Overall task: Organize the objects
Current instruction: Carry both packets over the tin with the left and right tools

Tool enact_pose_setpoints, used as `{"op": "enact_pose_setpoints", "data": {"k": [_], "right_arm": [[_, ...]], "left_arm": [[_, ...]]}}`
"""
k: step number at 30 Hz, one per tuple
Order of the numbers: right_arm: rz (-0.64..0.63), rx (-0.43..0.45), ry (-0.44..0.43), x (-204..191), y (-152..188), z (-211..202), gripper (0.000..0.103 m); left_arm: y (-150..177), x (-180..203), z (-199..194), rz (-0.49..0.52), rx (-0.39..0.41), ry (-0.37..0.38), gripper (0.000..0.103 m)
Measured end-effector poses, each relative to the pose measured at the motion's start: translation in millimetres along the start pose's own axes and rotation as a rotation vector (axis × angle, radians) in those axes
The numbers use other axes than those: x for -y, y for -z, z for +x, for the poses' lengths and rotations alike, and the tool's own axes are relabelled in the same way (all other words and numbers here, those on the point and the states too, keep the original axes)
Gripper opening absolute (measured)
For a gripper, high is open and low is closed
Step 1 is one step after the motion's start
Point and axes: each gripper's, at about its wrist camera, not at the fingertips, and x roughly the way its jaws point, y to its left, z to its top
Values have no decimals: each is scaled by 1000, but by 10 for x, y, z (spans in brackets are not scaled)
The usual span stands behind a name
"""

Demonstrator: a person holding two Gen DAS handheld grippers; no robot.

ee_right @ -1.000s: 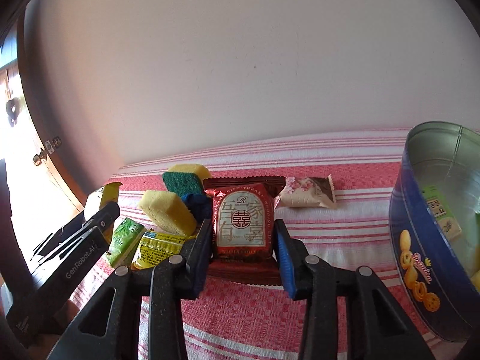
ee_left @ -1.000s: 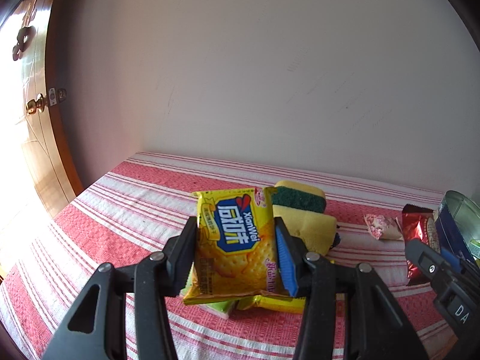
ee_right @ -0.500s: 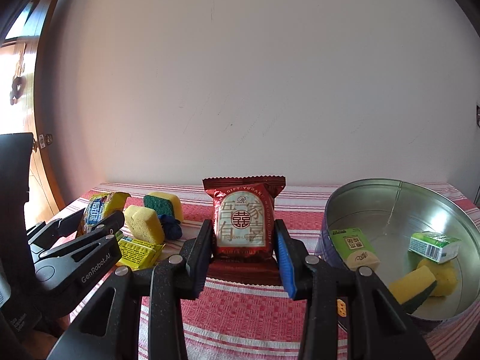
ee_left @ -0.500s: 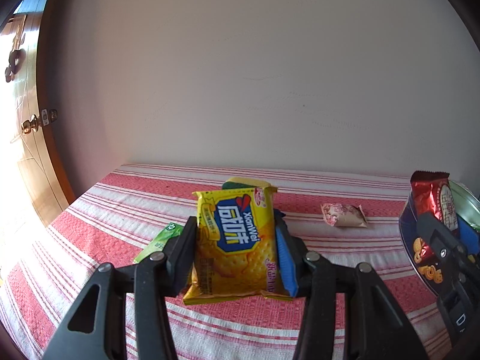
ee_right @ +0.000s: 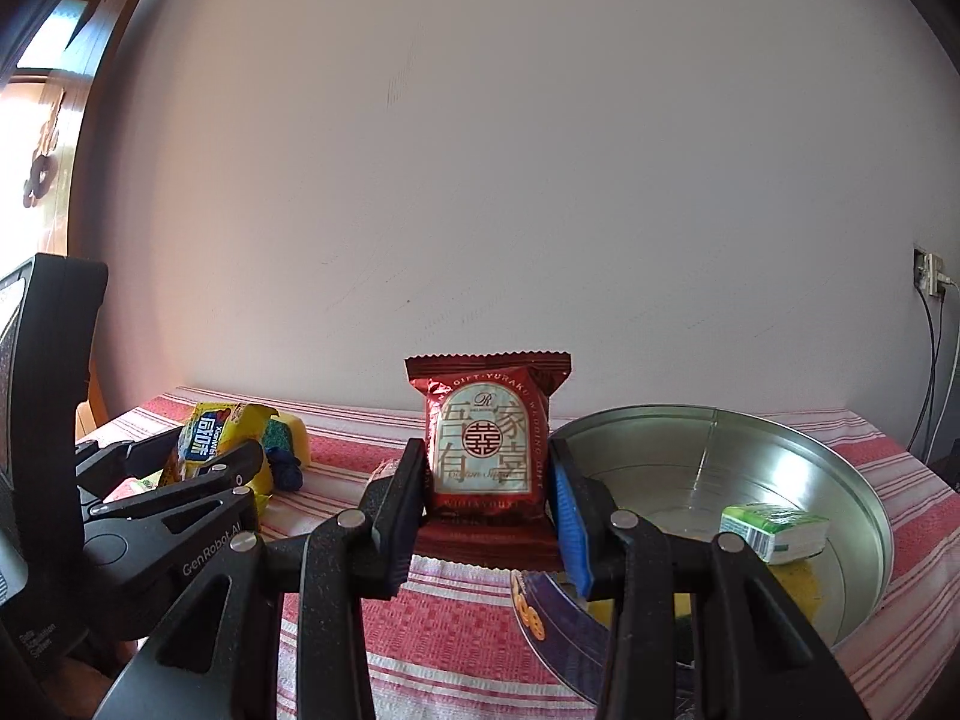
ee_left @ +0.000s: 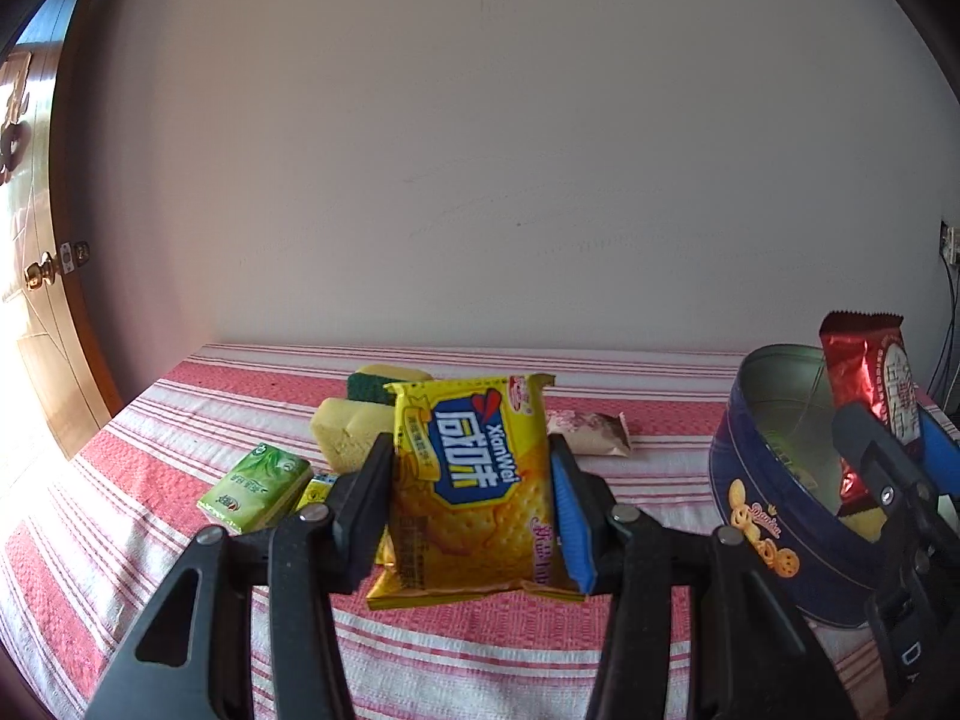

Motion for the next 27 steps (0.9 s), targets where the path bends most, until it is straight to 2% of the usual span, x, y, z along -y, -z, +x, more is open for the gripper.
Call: {"op": "enact_pose_setpoints", "data": {"k": [11,22,27], "right_arm": [[47,38,87,658,23,-145,42],[59,64,229,1331,0,-92,42],[89,46,280,1609,4,-20,42]], "left_arm": [[-79,630,-100,56,32,69,48],[-112,1275,-167,112,41,136,48],[-124,1520,-178,130,47,166,48]]}}
